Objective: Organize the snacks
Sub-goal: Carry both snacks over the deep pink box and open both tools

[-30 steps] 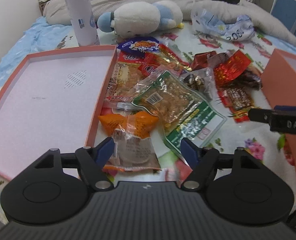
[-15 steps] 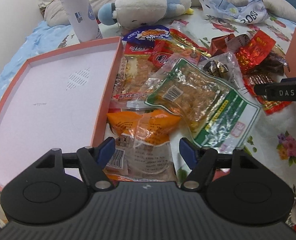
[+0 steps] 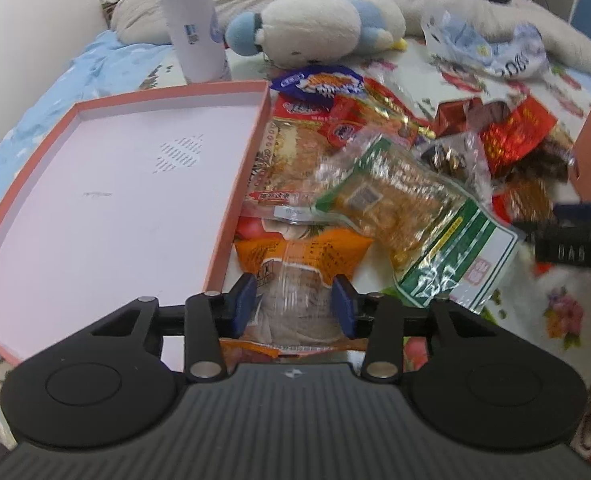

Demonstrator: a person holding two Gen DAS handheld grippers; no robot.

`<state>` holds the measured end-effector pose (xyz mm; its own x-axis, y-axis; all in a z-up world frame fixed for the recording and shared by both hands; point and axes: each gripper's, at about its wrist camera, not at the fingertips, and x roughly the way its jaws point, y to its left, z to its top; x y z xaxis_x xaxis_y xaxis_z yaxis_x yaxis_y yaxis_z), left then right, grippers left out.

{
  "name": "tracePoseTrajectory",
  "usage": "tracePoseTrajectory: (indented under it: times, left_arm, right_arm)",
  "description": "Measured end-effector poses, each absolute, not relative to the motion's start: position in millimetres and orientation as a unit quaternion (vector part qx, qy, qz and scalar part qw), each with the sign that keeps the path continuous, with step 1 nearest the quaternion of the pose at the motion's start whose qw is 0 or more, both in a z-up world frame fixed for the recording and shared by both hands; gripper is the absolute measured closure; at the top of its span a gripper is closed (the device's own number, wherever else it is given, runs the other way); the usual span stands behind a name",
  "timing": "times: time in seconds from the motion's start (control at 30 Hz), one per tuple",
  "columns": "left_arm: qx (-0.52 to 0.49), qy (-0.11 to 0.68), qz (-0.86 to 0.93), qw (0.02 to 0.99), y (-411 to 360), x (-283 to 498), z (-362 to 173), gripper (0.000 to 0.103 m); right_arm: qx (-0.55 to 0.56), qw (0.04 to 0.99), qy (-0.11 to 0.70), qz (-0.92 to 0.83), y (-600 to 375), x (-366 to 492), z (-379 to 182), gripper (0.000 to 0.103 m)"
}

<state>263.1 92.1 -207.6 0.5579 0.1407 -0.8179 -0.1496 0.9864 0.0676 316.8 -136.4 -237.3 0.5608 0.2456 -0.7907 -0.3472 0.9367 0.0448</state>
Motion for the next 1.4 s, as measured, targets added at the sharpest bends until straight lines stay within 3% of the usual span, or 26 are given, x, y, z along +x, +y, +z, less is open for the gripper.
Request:
tracePoseTrajectory:
  times: [0.5,1.4]
  left_arm:
    - [-0.045,0.426,0.062,0.902,61.0,193.8,-159.4,0.065]
    - [-0.091,0.311,-0.049,0.945,-18.5,104.5,-60.3,0.067]
  right_arm:
    - [-0.027,0.896,0.413,0.160,-168.2,222.6,-180.7,0.035]
    - [0.021,0.947,0.307,0.093,-230.4,93.3,-73.2,0.035]
